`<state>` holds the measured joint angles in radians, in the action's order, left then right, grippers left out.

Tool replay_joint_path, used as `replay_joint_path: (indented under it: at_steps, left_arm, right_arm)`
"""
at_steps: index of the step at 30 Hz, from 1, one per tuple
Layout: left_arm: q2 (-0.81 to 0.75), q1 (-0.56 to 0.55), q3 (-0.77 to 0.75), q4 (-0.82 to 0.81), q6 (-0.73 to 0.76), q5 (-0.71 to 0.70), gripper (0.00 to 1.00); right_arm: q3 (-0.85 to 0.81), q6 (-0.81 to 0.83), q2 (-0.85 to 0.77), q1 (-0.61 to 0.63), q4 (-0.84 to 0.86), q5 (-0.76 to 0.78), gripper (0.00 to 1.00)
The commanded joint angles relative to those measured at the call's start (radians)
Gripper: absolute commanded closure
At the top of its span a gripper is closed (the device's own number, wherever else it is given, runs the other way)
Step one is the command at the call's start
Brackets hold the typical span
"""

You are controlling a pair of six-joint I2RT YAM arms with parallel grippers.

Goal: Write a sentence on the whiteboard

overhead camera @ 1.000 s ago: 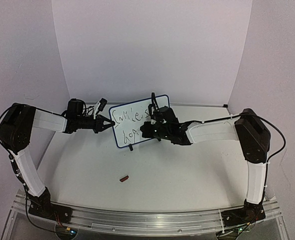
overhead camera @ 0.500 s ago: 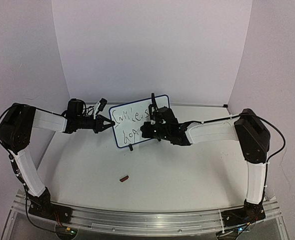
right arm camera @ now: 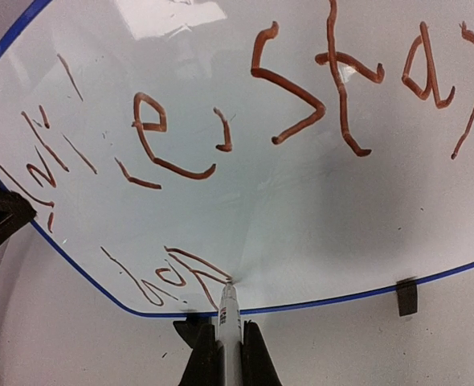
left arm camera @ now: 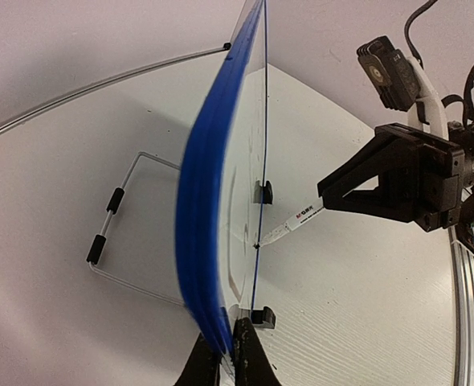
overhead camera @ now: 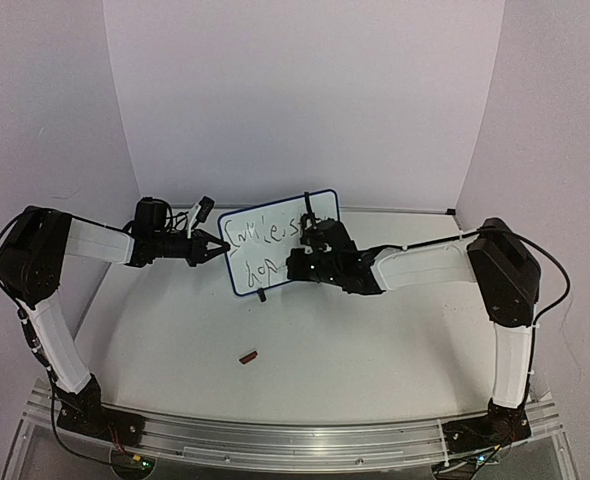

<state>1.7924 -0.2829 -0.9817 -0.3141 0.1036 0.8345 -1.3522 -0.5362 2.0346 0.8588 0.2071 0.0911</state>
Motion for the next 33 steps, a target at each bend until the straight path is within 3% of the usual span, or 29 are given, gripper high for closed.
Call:
replay_joint_path:
  at_steps: [1, 17, 33]
  left_arm:
    - [-0.001, 0.0, 0.01, 0.053, 0.066, -0.098, 1.0]
    - [-0.002, -0.001, 0.011, 0.052, 0.062, -0.097, 1.0]
    - [-0.004, 0.0, 0.013, 0.05, 0.063, -0.095, 1.0]
  right_arm:
    - [0.012, 0.001, -0.05, -0.006, 0.007, 0.061, 1.0]
    - [0.067, 0.001, -0.102, -0.006, 0.152, -0.06, 1.0]
    - [0.057, -0.007, -0.076, -0.014, 0.07, 0.044, 1.0]
